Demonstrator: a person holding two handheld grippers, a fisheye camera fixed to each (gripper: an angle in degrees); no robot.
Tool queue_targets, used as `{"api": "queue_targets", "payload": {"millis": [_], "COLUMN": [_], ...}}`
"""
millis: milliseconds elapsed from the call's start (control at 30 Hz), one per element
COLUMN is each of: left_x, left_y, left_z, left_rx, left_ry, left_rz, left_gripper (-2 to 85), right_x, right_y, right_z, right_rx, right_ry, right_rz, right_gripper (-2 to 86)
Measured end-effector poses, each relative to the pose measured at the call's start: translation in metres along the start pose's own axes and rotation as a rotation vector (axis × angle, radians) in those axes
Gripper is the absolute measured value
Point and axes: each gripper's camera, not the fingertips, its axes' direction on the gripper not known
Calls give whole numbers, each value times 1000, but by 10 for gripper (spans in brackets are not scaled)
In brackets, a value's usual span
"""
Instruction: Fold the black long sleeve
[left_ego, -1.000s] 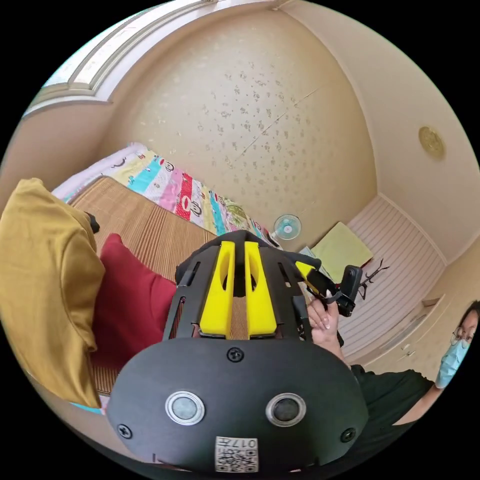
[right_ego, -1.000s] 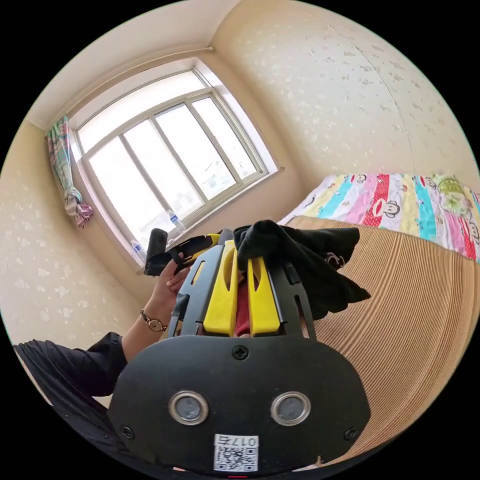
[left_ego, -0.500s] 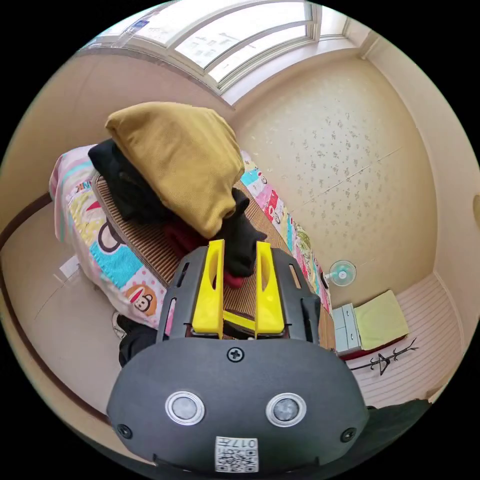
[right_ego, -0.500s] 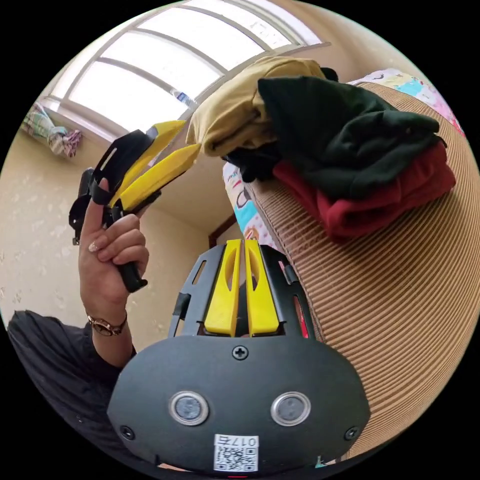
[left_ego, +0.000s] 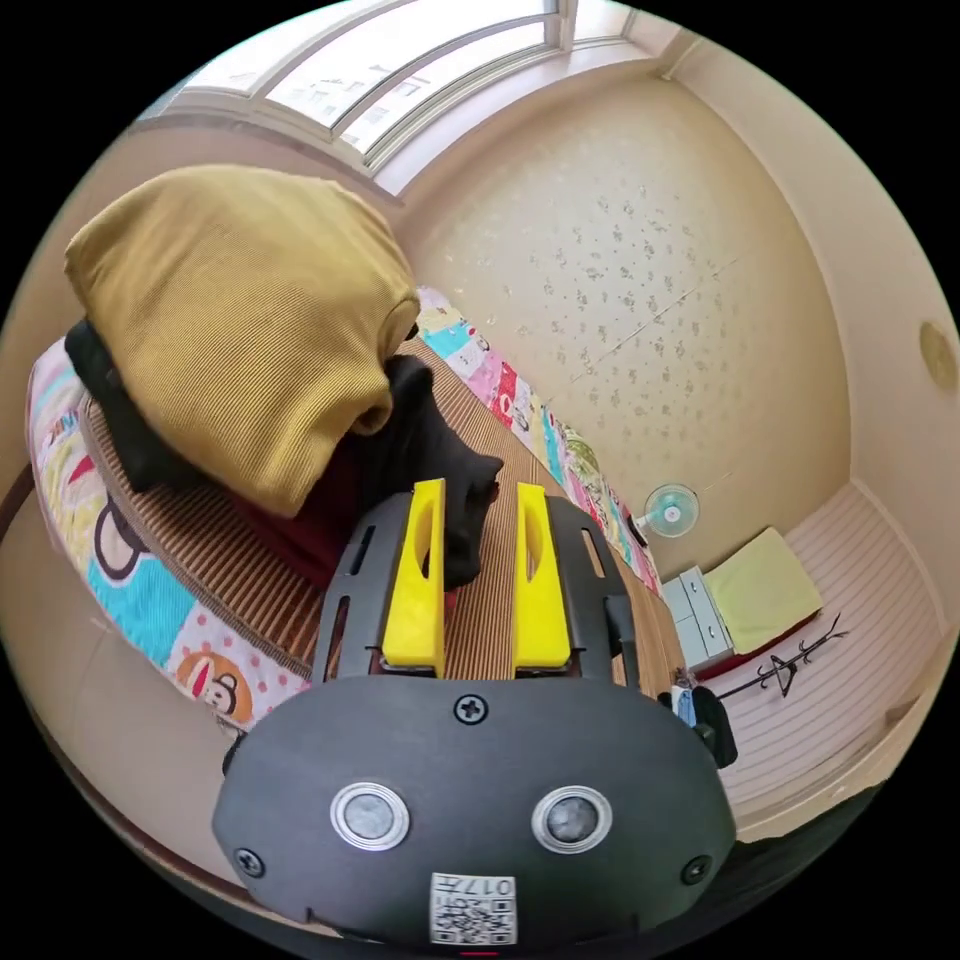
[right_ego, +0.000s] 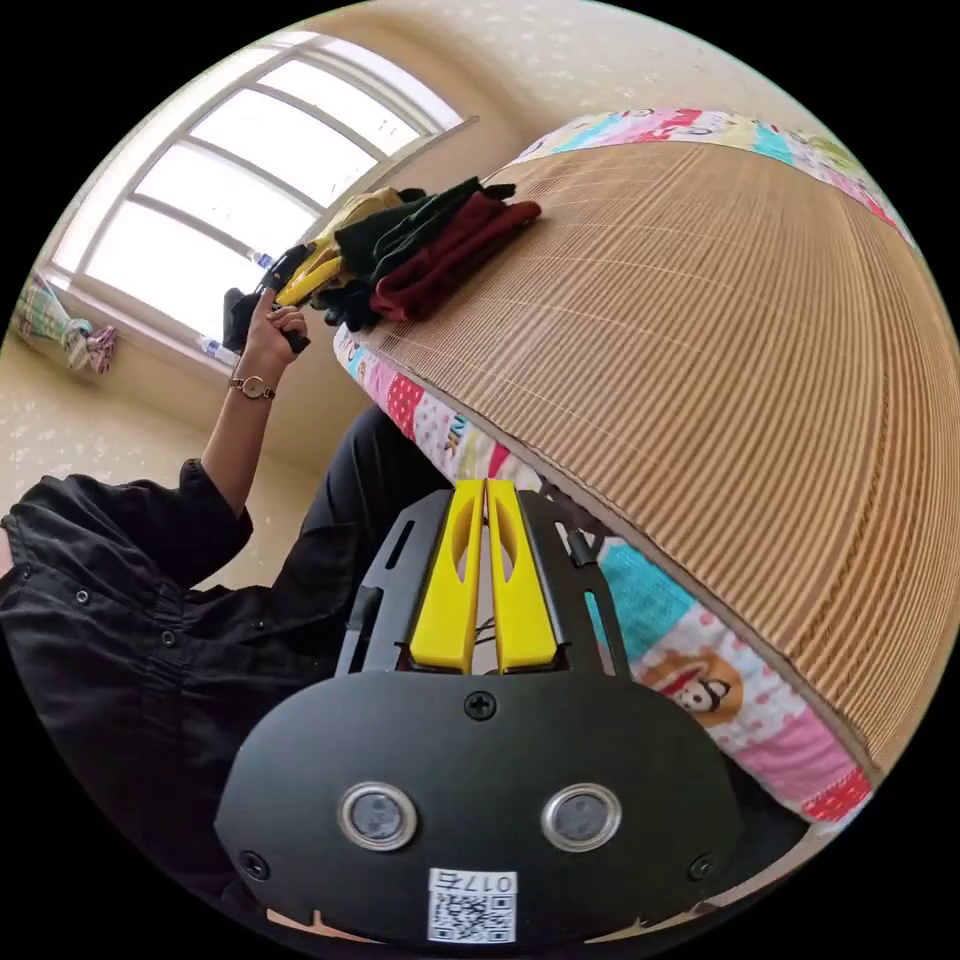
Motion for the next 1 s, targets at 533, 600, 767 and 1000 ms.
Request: {"api": "queue_targets", "payload": {"millis": [533, 600, 767, 1000], "left_x": [-89, -65, -62, -72], "left_y": [17, -4, -27, 26], "left_z": [60, 44, 75, 146], "left_rx": [-72, -42, -159, -301], "left_ry": [58, -31, -199, -112], "left_rz": [-385, -214, -49, -203], "left_gripper": [63, 77, 72, 34], "right_x": [-8, -23, -45, -65], "right_y": [-38, -55, -84, -120], "right_z": [-16, -12, 9, 55], "right_rx": [154, 131, 100, 78], "right_ry": [-97, -80, -94, -212], "right_rz": [136, 109, 104, 167], "right_gripper": [5, 5, 4, 5]}}
